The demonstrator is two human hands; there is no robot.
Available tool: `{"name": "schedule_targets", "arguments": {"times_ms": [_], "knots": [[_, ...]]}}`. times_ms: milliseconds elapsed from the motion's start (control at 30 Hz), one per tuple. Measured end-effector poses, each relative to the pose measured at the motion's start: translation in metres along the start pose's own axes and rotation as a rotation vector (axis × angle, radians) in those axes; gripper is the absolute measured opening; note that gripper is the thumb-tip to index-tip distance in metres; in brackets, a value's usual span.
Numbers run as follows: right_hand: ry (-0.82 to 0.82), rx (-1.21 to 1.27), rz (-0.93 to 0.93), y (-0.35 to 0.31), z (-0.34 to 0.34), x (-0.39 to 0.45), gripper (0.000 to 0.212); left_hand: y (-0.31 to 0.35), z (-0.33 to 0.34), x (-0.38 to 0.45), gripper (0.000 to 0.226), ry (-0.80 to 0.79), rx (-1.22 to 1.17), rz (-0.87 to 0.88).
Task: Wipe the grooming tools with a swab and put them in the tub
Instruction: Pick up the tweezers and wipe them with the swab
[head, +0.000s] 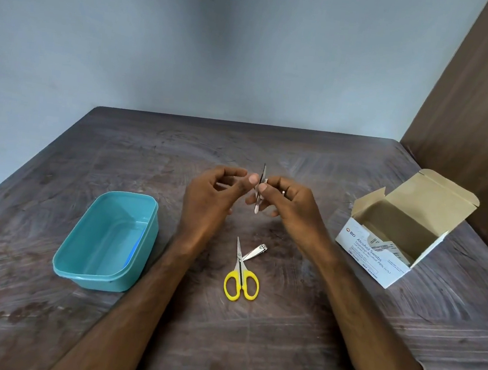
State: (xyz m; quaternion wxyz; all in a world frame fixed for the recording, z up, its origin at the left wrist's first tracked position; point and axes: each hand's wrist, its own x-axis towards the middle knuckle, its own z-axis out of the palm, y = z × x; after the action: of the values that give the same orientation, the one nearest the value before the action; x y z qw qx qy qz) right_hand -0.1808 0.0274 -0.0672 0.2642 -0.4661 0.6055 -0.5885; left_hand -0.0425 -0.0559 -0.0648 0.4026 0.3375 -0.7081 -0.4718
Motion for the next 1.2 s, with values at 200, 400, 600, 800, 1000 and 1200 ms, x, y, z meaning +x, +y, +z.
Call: {"name": "schedule_targets", "arguments": {"times_ms": [200,400,600,800,1000,1200], "knots": [[-0.116,-0.03,-0.023,0.003,0.004,-0.002,0.017,0.005,-0.001,-0.001,0.016,0.007,-0.127,0.006],[-0.088,-0.046,0.01,0.009,0.003,0.0,0.015,0.008,-0.003,0.001,0.015,0.152,-0.292,-0.083],[-0.036,-0.031,0.026,0.007,0.002,-0.001,0.016,0.009,-0.005,0.002,0.019,0.201,-0.356,-0.089],[0.01,-0.015,0.046,0.008,0.0,0.0,0.01,0.008,-0.003,0.002,0.017,0.204,-0.417,-0.09],[0.096,0.07,0.078,0.009,-0.005,0.001,0.004,0.008,-0.009,0.004,0.018,0.314,-0.458,-0.13],[0.139,0.177,0.088,0.007,-0.007,0.0,0.015,0.011,-0.007,-0.002,0.012,0.272,-0.48,-0.14]]}}
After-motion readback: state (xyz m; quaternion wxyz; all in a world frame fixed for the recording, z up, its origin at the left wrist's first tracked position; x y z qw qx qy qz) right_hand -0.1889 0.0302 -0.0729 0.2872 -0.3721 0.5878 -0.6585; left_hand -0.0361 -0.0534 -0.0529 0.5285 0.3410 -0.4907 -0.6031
